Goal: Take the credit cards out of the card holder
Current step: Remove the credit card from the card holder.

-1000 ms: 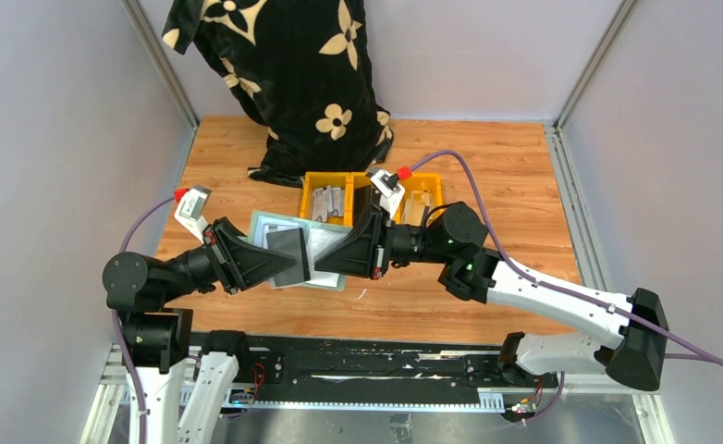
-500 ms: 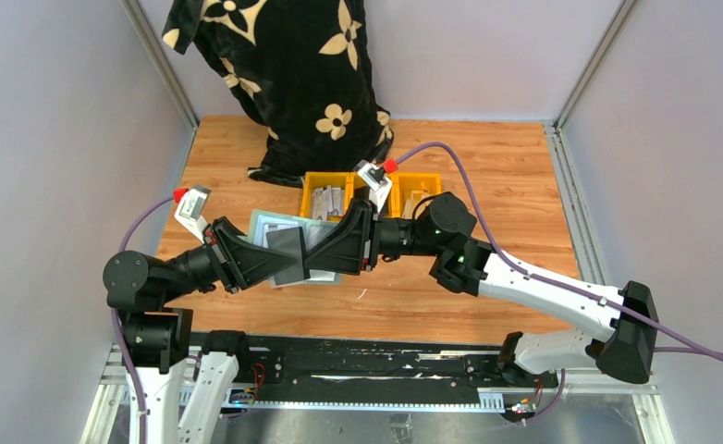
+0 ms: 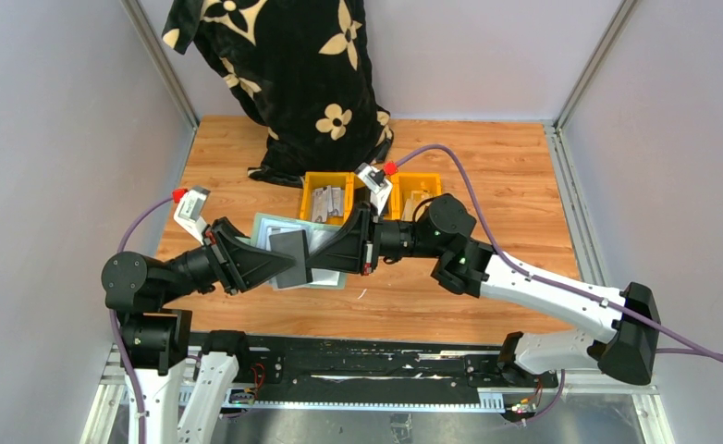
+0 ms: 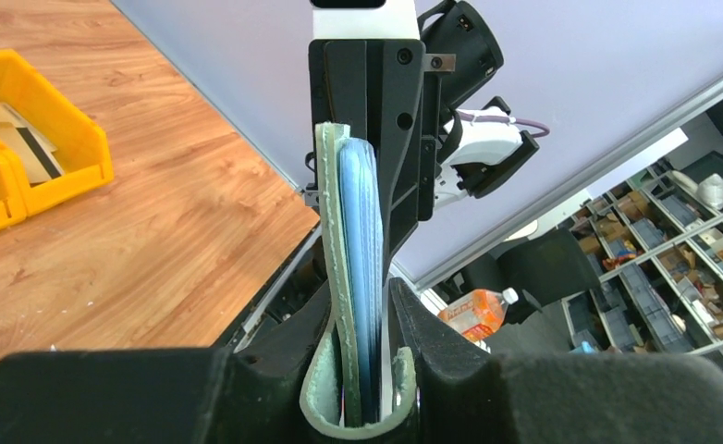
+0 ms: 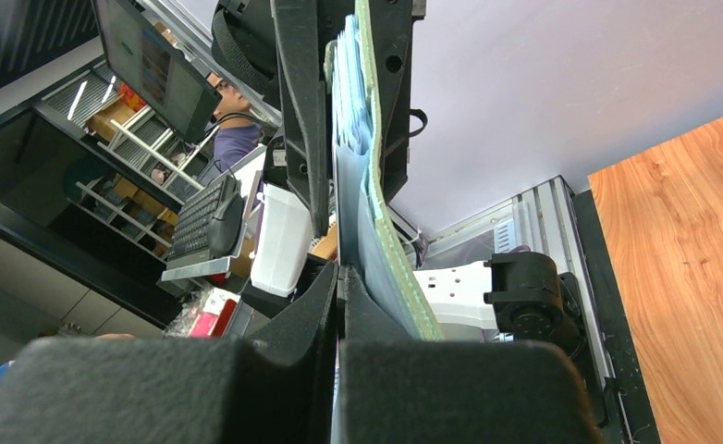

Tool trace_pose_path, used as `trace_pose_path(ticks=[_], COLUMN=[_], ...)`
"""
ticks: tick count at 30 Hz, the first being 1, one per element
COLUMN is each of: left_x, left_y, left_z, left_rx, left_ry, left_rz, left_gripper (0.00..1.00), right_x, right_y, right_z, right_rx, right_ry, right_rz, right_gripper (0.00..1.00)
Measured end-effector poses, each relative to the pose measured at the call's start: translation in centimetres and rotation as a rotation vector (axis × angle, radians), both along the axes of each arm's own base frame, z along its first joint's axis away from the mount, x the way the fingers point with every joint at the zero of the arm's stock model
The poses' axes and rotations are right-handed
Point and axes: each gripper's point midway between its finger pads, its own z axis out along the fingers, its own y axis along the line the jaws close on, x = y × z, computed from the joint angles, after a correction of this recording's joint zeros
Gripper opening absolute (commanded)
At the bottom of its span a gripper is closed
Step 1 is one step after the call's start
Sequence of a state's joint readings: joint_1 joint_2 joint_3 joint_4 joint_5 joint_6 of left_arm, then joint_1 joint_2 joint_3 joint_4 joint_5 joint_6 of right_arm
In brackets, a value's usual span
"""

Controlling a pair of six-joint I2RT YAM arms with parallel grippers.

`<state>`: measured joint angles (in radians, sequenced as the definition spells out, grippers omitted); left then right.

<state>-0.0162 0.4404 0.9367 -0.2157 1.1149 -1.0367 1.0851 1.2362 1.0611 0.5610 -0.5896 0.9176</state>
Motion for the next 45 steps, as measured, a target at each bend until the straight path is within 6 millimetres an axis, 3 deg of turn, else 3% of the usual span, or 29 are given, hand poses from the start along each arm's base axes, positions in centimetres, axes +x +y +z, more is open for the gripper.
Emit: trace_pose_path(ticks=[5,12,23,27,29,34,36,39,45], left_x=[-0.2,-0.4,-0.2,-0.3,-0.3,0.0,0.3,0.6,0.7], left_y=[0.0,0.0,0.0,0.0,0.0,0.1,0.2,0.3,0.4], left_z=[0.3,0.7,0.8,0.9,1.0,0.9,0.9,0.5,0.2], left_rx=[0.003,0.005,0.007,0.007,0.007,0.010,0.013,0.021,0.040], left_ry=[-0.012,-0.032,-0.018,-0.023,-0.024,-0.036,-0.041,-0.036,-0.041], left_rz=[0.000,0.001,-0.001,-0.001,0.000,0.019,0.033,0.051,0.064], left_gripper=[0.24,0.12,0.11,0.04,0.00,0.00,0.00,0.00,0.00], right_x=[-0.2,-0.3,-0.2,-0.3,-0.3,-0.2,-0.1,-0.1,-0.1], right_y=[-0.8,-1.3,-2.3,-2.6,-2.6,-2.0,-1.7,-1.3,-1.2], right_z=[-0.4,0.1,-0.2,-0.1,-0.1,-0.5,-0.8,-0.7,0.1], right_rx=[0.000,0.014,0.019,0.026,0.026,0.019,0.014,0.015,0.035], right_ry=[0.004,0.000,0.003,-0.003,-0.003,0.018,0.033,0.041,0.035], right_rz=[-0.016,-0.026,-0.061,-0.068,-0.067,-0.052,-0.046,-0.039,-0.039], right_gripper=[0.00,0.00,0.00,0.00,0.11,0.44,0.47,0.44,0.19])
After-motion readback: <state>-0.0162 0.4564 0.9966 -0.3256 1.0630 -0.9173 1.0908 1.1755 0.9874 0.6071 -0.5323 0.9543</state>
